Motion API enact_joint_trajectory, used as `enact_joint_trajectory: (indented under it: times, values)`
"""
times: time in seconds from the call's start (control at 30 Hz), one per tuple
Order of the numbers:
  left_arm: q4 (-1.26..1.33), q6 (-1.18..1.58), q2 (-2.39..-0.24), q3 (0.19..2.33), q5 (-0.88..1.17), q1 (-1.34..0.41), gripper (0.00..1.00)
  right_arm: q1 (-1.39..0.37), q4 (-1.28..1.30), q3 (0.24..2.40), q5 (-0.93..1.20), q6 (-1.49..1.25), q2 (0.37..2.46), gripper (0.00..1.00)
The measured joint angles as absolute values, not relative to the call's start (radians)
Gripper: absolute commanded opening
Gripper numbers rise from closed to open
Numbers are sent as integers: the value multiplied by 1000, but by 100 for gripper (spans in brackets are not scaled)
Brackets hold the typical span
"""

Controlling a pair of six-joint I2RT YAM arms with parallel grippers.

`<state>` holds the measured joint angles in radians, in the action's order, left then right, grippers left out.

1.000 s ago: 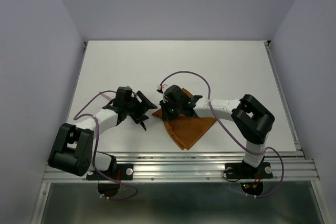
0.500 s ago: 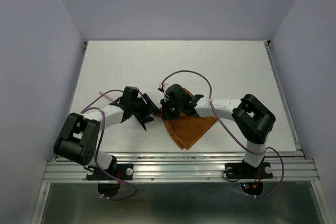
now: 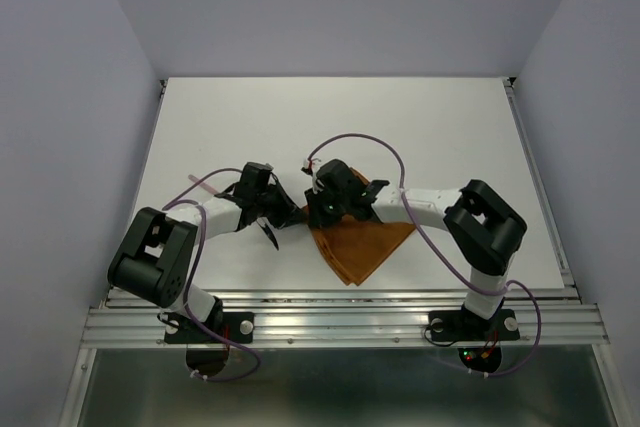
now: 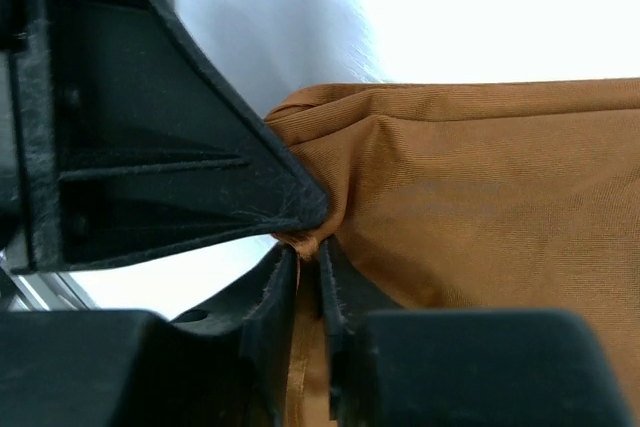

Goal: Fold the napkin into a case and place the utensils inside
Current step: Pick up the lower triangle-folded napkin from the center of the board.

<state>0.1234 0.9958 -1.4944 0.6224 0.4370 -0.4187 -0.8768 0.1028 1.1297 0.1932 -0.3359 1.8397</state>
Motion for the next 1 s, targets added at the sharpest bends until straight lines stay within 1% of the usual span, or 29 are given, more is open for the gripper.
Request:
enact_joint_trajectory:
  times: [0.07,0.1,0.2,0.27,0.4,0.53,0.6,0.73,1.0]
  values:
    - [119,997,-1494,625,437,-418,0,-877,110,1130,190,-334,1832,39]
    - [113,998,-1494,626,436,-418,0,-876,120,1130,188,-328,1824,48]
    - [83,1006,-1491,630,430,-419,0,-876,159,1129,159,-316,1775,54]
    - [62,1011,-1484,632,426,-419,0,-876,181,1121,127,-308,1720,55]
    - [31,1016,-1476,644,417,-419,0,-894,230,1071,12,-313,1570,52]
    - [6,1016,-1467,651,406,-419,0,-1007,291,998,-134,-367,1477,53]
    - [-9,1016,-1461,651,398,-419,0,-1106,322,946,-200,-419,1458,53]
    - [-22,1016,-1457,651,387,-419,0,-1232,398,870,-251,-498,1453,54]
    - [-33,1019,-1455,651,373,-421,0,-1330,463,863,-347,-603,1506,57]
